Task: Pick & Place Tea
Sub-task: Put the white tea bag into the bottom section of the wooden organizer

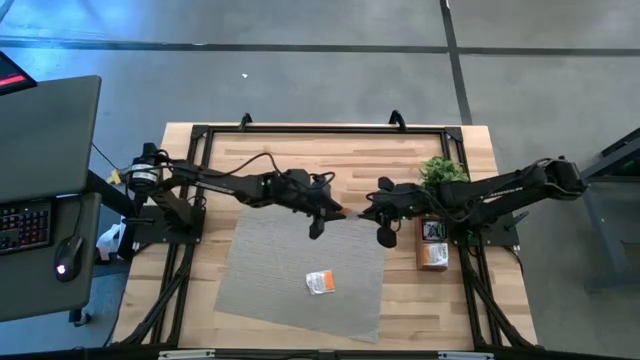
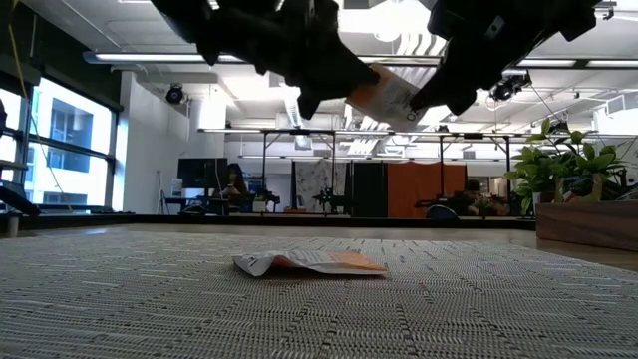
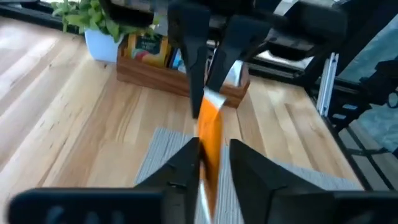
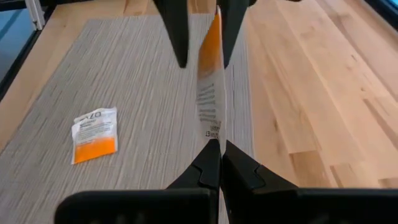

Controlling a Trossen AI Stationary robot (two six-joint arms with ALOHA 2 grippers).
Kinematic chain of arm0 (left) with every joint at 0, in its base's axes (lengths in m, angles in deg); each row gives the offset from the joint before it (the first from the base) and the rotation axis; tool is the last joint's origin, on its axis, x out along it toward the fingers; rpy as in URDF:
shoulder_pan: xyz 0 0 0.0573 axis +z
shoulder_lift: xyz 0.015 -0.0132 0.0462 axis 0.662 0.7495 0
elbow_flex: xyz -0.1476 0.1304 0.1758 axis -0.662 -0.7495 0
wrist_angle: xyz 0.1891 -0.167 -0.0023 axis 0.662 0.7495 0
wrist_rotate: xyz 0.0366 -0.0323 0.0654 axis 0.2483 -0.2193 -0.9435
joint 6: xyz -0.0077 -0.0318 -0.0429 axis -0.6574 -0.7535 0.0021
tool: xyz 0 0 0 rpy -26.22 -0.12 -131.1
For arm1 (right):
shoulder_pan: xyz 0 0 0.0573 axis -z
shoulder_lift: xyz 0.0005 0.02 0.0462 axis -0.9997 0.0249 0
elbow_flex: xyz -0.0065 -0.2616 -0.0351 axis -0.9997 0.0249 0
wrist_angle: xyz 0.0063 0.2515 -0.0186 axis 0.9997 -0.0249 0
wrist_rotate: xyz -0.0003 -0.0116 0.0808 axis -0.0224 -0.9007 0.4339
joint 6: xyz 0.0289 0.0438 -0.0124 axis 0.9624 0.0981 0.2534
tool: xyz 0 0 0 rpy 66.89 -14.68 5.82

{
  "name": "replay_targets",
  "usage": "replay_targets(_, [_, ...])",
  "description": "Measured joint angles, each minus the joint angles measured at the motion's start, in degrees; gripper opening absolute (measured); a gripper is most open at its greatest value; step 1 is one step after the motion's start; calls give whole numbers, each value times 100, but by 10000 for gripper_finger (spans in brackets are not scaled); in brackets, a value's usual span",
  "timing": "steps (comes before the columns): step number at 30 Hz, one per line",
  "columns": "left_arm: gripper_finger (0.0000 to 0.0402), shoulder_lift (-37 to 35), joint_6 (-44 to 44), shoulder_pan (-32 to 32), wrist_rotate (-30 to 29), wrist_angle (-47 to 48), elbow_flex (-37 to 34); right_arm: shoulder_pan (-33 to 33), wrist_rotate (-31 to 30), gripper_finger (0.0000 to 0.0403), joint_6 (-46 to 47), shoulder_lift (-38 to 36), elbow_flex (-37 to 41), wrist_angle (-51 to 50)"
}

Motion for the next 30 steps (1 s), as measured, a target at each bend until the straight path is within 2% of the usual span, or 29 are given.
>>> replay_targets(4, [26, 21, 7, 0, -36, 74, -13, -2, -7, 8, -114, 0, 0, 124])
replay_targets(6, [9, 17, 2, 0, -46, 52, -13, 0, -14, 16, -156, 0, 0, 166])
replay_targets(10, [16, 17, -3, 0, -68, 53, -13, -2, -207, 42, -237, 0, 0, 190])
replay_targets(15, [4, 17, -24, 0, -76, 187, -13, -4, -14, 83, -102, -118, -2, 71])
replay_targets(17, [5, -41, -24, 0, -255, 215, -14, -4, 54, 98, -93, -310, -2, -50])
replay_targets(23, [2, -1027, 371, 2, -850, 775, -40, -7, 63, 126, 199, -1347, -4, -594])
replay_targets(27, [1, -1858, 691, -27, -945, 1150, -124, -36, -158, 129, 212, -2072, 8, -914])
replay_targets(28, [1, -2083, 801, -69, -981, 1102, -281, -67, -402, 129, 113, -2182, 90, -683])
replay_targets(30, [1, -2295, 1004, -171, -1044, 254, -649, -122, -960, 129, -148, -2302, 477, 340])
